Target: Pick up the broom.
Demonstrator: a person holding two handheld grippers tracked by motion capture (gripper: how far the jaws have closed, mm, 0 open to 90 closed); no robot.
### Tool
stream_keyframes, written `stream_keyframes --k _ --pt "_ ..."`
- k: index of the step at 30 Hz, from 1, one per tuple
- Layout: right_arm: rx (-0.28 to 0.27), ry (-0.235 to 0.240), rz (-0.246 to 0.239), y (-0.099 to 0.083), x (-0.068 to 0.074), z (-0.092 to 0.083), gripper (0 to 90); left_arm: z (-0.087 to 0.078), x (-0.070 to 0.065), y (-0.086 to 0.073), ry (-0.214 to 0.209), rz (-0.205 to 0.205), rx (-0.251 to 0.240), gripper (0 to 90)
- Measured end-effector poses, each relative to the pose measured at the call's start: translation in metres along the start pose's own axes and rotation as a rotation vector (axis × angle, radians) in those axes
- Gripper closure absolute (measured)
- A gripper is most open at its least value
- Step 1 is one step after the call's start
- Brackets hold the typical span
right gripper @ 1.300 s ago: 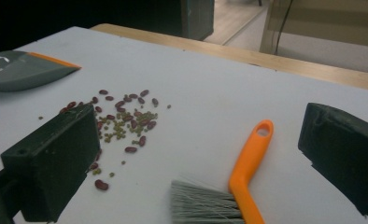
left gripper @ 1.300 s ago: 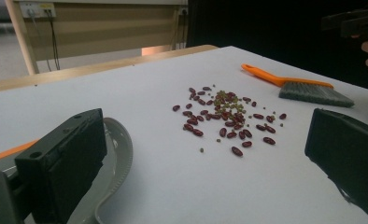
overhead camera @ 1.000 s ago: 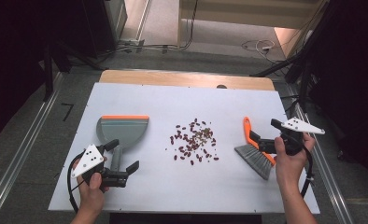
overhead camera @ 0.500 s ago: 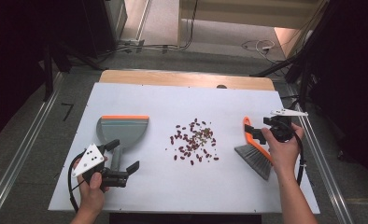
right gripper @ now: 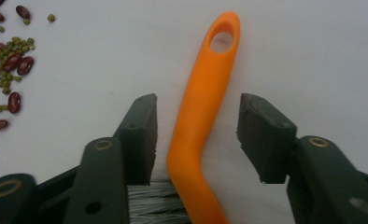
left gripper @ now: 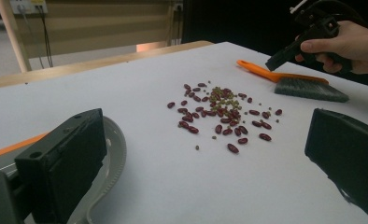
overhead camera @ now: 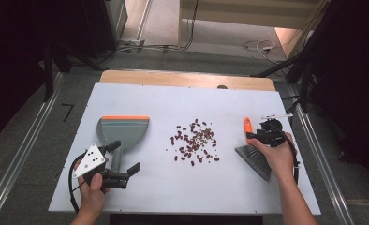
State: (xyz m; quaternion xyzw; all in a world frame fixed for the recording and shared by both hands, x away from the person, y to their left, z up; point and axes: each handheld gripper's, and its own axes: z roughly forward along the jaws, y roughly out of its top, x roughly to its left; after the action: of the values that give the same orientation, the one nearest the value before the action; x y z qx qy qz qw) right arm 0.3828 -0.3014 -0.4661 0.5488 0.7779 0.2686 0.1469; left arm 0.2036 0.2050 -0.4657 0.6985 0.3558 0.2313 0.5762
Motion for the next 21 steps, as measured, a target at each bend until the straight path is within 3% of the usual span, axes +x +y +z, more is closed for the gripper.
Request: stream_keyframes --k 2,5,8,11,16,21 --pt "0.025 0.028 0.021 -0.001 0.000 0.001 53.7 0.000 0.000 0.000 0.000 0.000 0.001 0.0" --pt "0.059 0.012 0.015 -0.002 0.002 0.002 58.7 0.001 -0.001 0.000 -0.002 0.000 0.001 0.0" --pt "0.084 -0.025 0.005 -0.004 0.004 0.005 58.5 0.001 -0.001 0.000 -0.004 0.001 0.002 0.0" --pt "0.111 -0.029 0.003 -0.006 0.006 0.010 58.8 0.001 -0.001 0.000 -0.004 0.002 0.002 0.0" --pt "0.136 -0.082 -0.039 -0.006 0.014 0.012 63.9 0.002 -0.001 0.000 -0.005 0.002 0.005 0.0" --pt "0.129 -0.023 -0.024 -0.007 0.005 0.012 66.1 0.003 -0.004 0.000 -0.010 0.009 0.006 0.0"
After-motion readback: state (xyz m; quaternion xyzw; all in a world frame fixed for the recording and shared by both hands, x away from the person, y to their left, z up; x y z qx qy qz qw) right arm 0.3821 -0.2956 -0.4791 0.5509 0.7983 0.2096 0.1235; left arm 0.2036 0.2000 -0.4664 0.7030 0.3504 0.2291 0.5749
